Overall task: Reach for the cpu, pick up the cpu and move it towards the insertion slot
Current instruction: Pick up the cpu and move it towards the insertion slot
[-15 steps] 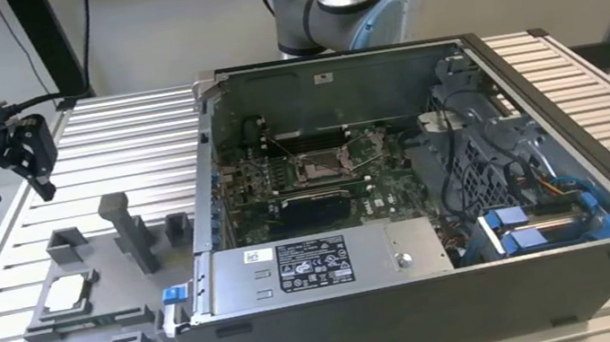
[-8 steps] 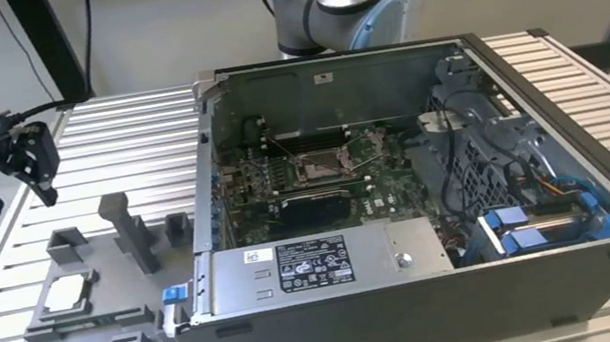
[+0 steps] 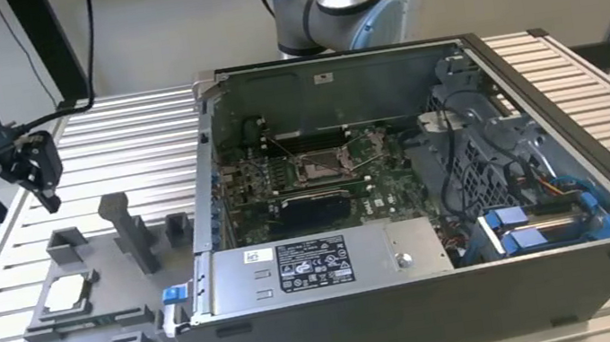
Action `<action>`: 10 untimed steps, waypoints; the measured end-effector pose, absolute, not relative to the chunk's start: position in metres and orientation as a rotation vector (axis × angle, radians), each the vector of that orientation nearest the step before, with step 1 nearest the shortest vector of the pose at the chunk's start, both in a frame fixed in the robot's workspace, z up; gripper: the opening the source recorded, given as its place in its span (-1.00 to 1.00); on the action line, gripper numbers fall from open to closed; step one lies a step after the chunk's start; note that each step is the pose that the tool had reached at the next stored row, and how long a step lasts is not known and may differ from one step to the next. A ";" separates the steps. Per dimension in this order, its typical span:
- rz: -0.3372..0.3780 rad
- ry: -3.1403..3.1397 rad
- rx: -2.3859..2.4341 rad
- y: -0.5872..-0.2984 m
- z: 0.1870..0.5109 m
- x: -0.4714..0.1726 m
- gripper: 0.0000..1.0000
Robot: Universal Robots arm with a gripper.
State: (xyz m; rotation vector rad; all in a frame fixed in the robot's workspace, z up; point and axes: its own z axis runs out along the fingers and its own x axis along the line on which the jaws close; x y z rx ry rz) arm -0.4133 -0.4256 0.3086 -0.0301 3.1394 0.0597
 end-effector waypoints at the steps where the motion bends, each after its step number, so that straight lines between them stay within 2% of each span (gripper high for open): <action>1: 0.060 3.139 -0.030 -0.426 0.307 -0.414 1.00; 10: 0.060 3.139 -0.030 -0.426 0.294 -0.415 1.00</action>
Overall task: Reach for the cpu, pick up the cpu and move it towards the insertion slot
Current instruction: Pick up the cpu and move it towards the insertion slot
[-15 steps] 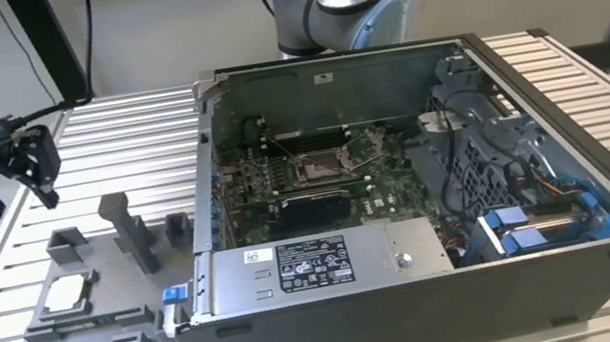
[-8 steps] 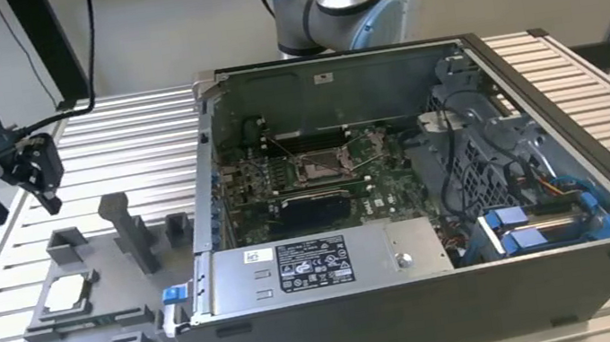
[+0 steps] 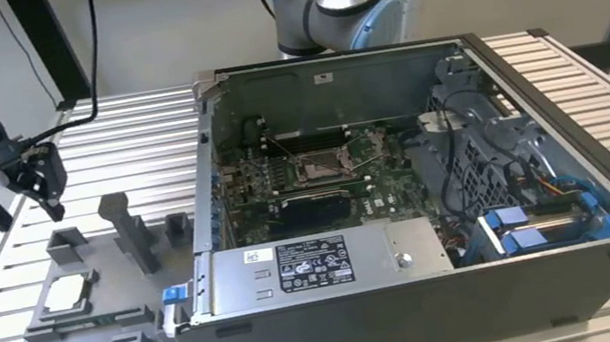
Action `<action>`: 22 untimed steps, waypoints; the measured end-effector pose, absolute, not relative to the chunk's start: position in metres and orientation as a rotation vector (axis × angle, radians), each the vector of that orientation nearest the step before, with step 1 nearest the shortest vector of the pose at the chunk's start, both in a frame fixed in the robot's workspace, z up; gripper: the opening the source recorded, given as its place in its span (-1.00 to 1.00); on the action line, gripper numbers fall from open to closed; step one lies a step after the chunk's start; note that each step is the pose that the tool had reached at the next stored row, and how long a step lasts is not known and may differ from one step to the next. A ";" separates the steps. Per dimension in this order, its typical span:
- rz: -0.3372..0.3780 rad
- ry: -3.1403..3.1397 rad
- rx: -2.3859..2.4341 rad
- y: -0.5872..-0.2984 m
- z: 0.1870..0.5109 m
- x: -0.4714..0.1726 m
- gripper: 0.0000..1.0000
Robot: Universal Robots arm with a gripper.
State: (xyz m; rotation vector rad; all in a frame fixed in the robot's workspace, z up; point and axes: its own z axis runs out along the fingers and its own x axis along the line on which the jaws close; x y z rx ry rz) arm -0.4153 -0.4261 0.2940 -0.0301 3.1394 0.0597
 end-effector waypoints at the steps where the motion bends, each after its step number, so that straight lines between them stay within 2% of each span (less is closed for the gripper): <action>1: 0.060 3.139 -0.030 -0.426 0.293 -0.415 1.00; 22: 0.060 3.139 -0.030 -0.446 0.268 -0.417 1.00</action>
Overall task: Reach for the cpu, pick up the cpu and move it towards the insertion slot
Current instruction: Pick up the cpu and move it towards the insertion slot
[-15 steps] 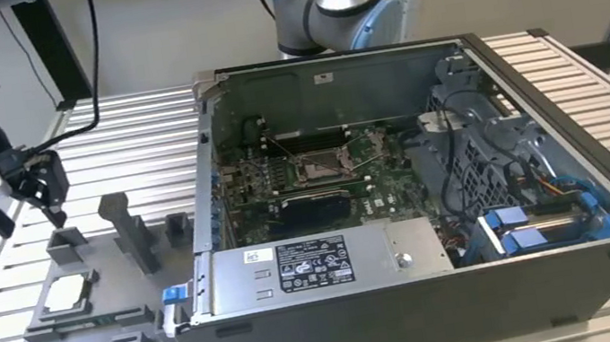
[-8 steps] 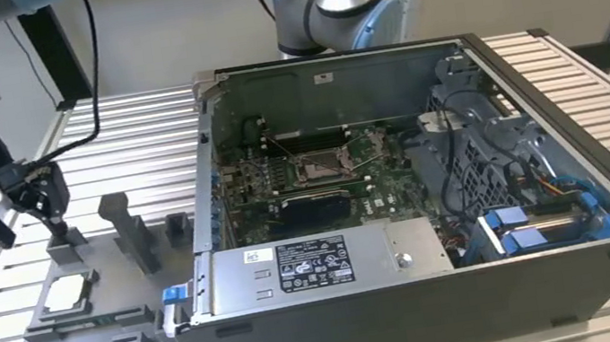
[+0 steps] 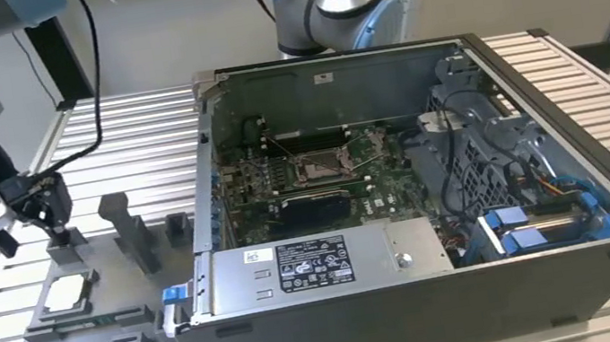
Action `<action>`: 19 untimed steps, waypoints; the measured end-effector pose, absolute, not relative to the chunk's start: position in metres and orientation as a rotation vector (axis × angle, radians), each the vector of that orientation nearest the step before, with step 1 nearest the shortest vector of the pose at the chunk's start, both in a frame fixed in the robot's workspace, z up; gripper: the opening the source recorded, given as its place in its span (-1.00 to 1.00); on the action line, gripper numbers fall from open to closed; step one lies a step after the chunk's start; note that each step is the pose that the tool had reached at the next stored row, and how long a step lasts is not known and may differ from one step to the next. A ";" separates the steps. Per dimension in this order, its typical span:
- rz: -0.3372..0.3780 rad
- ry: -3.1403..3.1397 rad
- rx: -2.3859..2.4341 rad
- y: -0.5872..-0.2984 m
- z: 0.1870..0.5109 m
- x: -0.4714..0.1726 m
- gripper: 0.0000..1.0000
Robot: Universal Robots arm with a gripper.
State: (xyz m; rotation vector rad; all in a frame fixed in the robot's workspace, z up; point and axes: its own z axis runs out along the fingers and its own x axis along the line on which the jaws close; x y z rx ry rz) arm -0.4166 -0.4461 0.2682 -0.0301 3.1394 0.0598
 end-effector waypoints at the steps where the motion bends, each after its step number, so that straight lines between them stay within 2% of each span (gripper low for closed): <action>1: 0.060 3.139 -0.030 -0.447 0.267 -0.417 1.00; 19: 0.060 3.139 -0.030 -0.456 0.234 -0.417 1.00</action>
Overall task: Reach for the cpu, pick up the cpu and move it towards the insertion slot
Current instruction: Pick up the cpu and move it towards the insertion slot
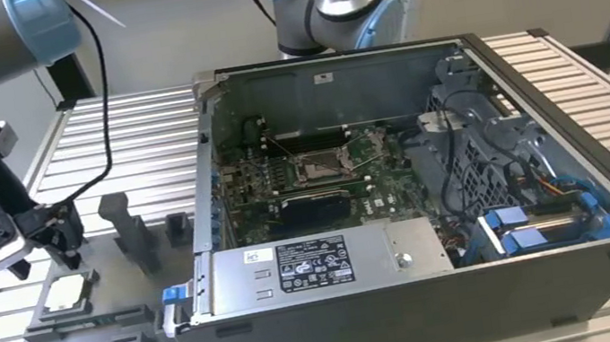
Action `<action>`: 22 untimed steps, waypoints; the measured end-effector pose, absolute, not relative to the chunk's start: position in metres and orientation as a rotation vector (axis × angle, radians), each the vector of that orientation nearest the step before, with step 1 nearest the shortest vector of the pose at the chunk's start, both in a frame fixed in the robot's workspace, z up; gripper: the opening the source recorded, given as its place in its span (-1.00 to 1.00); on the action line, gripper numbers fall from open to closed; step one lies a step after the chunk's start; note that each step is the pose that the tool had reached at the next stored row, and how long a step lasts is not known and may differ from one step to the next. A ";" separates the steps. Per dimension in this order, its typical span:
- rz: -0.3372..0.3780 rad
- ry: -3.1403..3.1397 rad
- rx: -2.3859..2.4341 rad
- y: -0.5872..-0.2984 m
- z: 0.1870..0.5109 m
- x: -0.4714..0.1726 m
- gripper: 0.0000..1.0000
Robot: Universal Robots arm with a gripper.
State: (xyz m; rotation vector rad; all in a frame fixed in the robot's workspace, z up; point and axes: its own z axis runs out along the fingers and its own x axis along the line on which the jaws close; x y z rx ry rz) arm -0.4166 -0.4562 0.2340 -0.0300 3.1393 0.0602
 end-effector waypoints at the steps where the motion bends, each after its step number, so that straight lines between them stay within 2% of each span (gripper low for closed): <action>1: 0.060 3.139 -0.030 -0.456 0.230 -0.417 1.00; 22: 0.060 3.136 -0.059 -0.457 0.198 -0.421 1.00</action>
